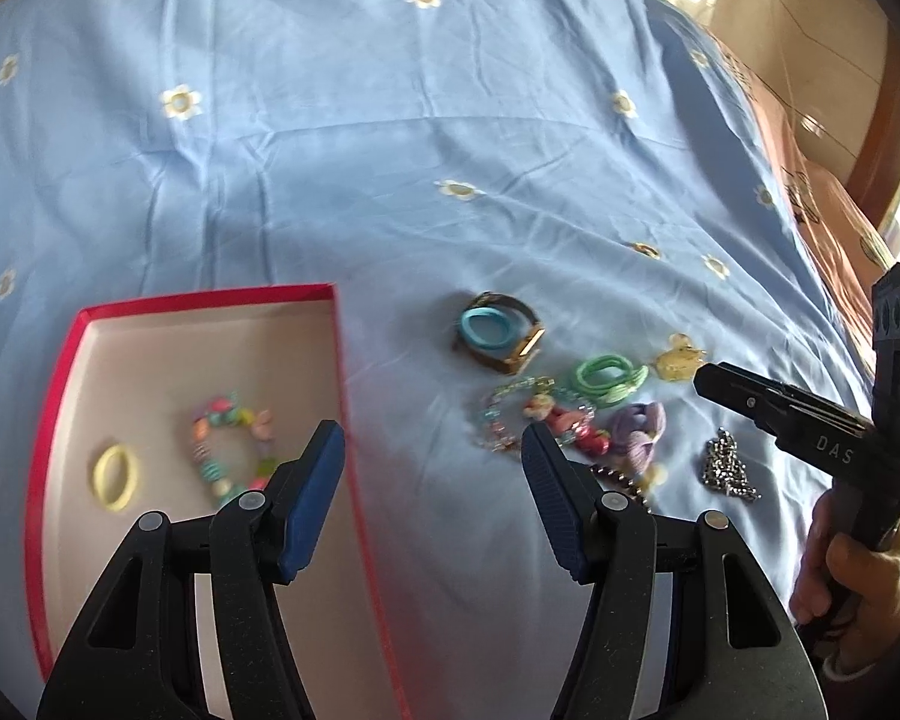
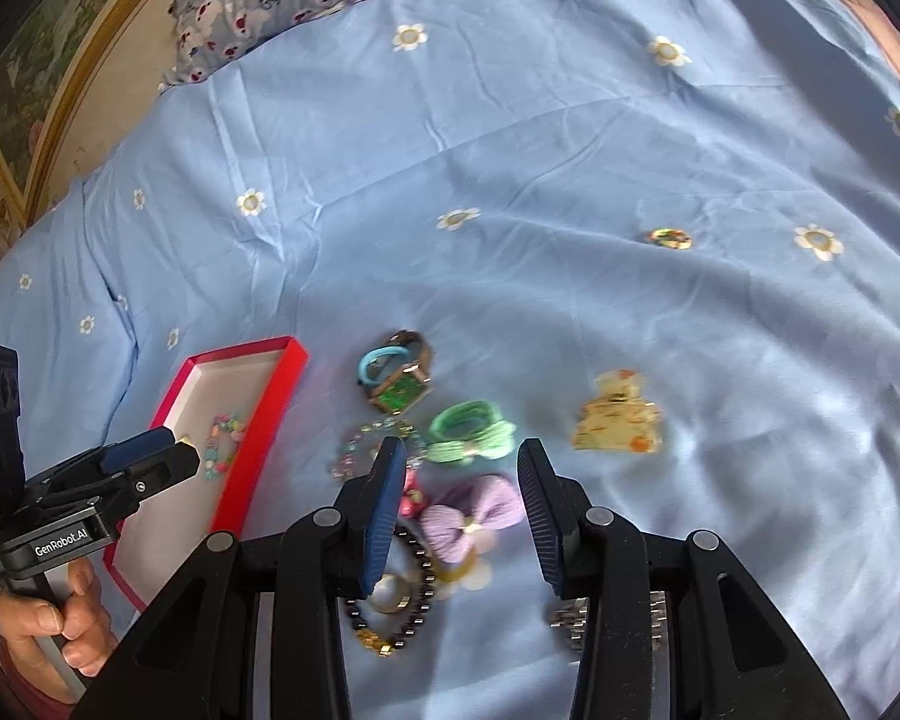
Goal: Organize jewelry
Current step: 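Move both open tools back over the jewelry pile, then grasp the gold brown-strap watch with the left tool while the right tool grasps the yellow claw clip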
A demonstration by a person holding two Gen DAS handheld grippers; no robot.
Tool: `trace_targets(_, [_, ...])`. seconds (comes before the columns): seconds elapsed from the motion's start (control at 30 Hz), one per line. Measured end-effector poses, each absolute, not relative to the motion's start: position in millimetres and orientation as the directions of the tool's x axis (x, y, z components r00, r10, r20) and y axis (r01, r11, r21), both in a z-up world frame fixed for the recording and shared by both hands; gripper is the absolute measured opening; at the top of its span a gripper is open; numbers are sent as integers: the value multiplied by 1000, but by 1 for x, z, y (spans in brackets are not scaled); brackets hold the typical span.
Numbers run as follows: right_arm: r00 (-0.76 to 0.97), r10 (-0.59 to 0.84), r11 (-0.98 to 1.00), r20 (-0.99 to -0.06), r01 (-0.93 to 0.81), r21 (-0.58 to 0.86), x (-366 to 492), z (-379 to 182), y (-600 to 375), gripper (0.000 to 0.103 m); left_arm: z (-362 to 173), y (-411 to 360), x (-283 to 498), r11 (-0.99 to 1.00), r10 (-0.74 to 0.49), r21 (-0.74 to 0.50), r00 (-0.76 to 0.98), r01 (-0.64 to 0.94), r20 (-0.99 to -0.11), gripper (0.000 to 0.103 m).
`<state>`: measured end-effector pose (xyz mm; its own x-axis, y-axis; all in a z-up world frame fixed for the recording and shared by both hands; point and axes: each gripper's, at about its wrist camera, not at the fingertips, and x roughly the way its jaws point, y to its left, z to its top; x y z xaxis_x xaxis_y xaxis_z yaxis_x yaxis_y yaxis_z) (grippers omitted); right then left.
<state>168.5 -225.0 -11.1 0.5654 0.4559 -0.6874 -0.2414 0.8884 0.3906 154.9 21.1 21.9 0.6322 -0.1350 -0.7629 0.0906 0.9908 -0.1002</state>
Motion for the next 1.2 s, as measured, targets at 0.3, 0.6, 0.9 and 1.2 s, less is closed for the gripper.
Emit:
trace_targets(0.3, [577,393,917,-716,-192,348,182,-21,-248,41,13,-2,189,984,-173,-105,610,147,-773,52])
trace_targets(0.6, [572,346,938,-744,-209,276,198,-29,-248,41,-3,-30,231,958,-222,-74,558,276,-799,41])
trace_targets(0.9, [563,335,942,-755,-212,260,213,-40,-245,43,-26,-53,253,944,-207,-28,523,329,-827,13])
trace_targets(1.2, [556,328,945,-764,-210,253,220,-50,-244,41,-34,-59,254,933,-216,-26,499,360,-839,9])
